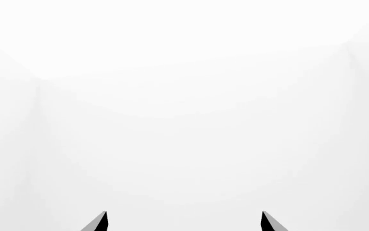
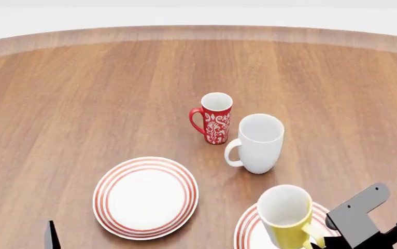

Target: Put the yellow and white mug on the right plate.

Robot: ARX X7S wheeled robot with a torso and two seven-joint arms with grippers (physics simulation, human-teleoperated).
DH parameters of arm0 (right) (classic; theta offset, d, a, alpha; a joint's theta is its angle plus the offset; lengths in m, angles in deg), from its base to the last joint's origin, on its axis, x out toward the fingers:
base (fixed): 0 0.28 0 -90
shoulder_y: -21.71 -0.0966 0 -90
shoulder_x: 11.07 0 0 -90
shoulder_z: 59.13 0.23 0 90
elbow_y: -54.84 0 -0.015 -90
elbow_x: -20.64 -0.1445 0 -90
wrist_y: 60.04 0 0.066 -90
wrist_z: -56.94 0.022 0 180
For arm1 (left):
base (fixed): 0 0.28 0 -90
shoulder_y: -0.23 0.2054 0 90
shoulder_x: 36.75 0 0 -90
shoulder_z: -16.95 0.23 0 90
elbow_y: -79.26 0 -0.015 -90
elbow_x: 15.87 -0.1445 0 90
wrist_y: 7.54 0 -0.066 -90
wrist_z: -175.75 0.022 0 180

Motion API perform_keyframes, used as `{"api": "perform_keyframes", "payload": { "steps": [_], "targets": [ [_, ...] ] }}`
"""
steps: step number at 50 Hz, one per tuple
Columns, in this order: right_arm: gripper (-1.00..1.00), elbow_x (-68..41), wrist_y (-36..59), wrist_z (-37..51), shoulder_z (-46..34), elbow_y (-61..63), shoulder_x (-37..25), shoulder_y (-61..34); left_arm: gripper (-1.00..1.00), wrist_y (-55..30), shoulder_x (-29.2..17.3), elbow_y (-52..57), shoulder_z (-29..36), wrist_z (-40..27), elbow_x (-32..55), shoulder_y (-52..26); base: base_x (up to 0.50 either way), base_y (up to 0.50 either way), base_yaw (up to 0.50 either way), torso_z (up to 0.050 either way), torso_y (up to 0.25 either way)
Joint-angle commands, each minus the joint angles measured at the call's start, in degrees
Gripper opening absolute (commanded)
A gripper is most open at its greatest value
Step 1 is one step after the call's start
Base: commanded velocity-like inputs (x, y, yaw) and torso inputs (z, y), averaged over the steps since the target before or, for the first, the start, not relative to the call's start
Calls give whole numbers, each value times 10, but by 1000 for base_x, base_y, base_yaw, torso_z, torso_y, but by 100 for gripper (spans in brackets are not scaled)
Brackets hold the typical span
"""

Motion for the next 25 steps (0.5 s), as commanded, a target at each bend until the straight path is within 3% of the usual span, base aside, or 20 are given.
{"api": "perform_keyframes", "payload": {
  "steps": [1,25],
  "targets": [
    [-100,21,-18,-13,9,-29,21,-10,100,-1,10,3,-14,10,-7,0,0,0,0,0,0],
    [-100,27,-28,-16,-2,-45,27,-4,100,-3,8,3,-11,6,-9,0,0,0,0,0,0]
  ]
}}
